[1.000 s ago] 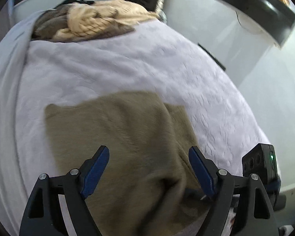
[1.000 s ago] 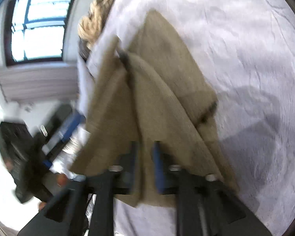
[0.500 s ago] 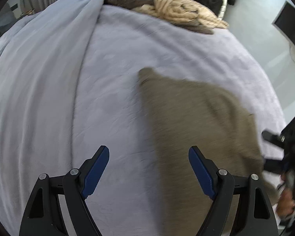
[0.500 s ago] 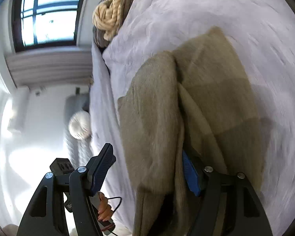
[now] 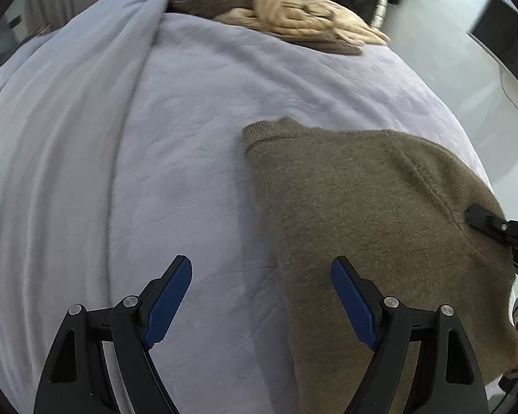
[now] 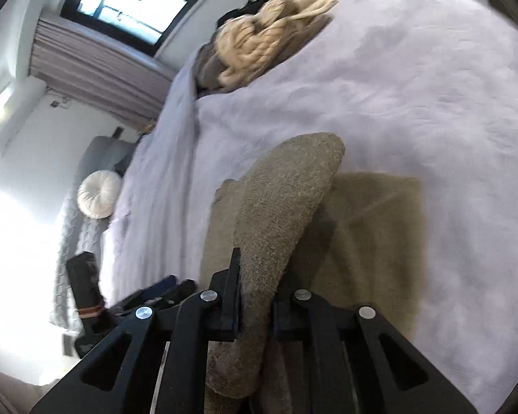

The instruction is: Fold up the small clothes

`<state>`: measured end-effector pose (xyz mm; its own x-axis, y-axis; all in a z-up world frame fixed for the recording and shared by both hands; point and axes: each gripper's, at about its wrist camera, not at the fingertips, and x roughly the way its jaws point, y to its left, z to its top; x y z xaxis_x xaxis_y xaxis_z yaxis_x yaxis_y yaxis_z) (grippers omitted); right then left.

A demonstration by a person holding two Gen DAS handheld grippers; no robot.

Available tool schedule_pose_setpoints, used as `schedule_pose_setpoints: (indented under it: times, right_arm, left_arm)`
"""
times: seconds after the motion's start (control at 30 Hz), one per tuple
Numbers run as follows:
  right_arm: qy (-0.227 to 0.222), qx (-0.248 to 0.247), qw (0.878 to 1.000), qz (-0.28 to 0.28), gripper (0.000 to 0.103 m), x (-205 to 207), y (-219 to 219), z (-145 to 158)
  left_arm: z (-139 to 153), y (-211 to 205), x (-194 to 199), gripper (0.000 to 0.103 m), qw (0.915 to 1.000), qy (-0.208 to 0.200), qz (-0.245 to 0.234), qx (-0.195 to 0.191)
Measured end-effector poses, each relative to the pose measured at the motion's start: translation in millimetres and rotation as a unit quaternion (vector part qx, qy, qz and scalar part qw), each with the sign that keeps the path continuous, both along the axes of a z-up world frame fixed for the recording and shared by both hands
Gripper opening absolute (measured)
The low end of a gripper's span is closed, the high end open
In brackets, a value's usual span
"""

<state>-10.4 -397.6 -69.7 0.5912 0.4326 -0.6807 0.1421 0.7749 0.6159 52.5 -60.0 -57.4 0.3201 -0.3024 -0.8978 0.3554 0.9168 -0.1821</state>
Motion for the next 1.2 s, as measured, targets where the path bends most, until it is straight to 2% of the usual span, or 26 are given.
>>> schedule_pose_setpoints:
  times: [0.1,0.13,0.2,0.23,0.27,0.43,0.63,0.83,0.93,1.03,1.2]
  right_arm:
    - [0.065,0.003,0.997,-0.033,0.015,-8,-22,-39]
    - [0.081,0.010,0.996,-0.040,0.019,-9,-26,-50]
    - [0.086,0.032,0.994,-0.056,0.022,-15,-32,-59]
    - [0.084,0.031,0.994,-0.062,0.024,-17,-33,-57]
    - [0.085,0.022,0.994,-0.065,0.024,-17,-32,-54]
    - [0.086,-0.011,0.994,-0.072,0.024,-34,-27,-27]
    - [0.078,-0.011,0.995,-0.063,0.024,-75,-11,-6]
    - [0.094,-0.049,0.993,-0.050,0.024,-96,10,-4]
    - [0.092,-0.053,0.993,-0.054,0.024,-104,15,-2]
    - [0.091,-0.069,0.992,-0.045,0.024,-109,22,3]
    - [0.114,-0.109,0.987,-0.033,0.024,-113,30,-1]
  left_arm:
    - [-15,-12,-1,0.084,0.9998,0.017,-0.012,0.007]
    - [-19,-13,-2,0.084,0.9997,0.022,-0.012,0.006]
    - [-24,-12,-1,0.086,0.9995,0.031,-0.006,0.000]
    - [-24,-10,-1,0.092,0.9995,0.032,-0.003,0.001]
    - [-24,-9,0,0.094,0.9995,0.030,0.000,0.009]
    - [-13,-3,-1,0.094,0.9992,0.026,-0.011,0.029]
    - [-2,-8,-22,0.094,0.9975,0.038,-0.057,0.014]
    - [-31,-14,-59,0.094,0.9911,0.068,-0.104,0.049]
    - [-42,-9,-72,0.094,0.9890,0.065,-0.118,0.061]
    - [-44,-1,-74,0.094,0.9885,0.070,-0.123,0.054]
    - [-44,0,-72,0.094,0.9877,0.071,-0.128,0.054]
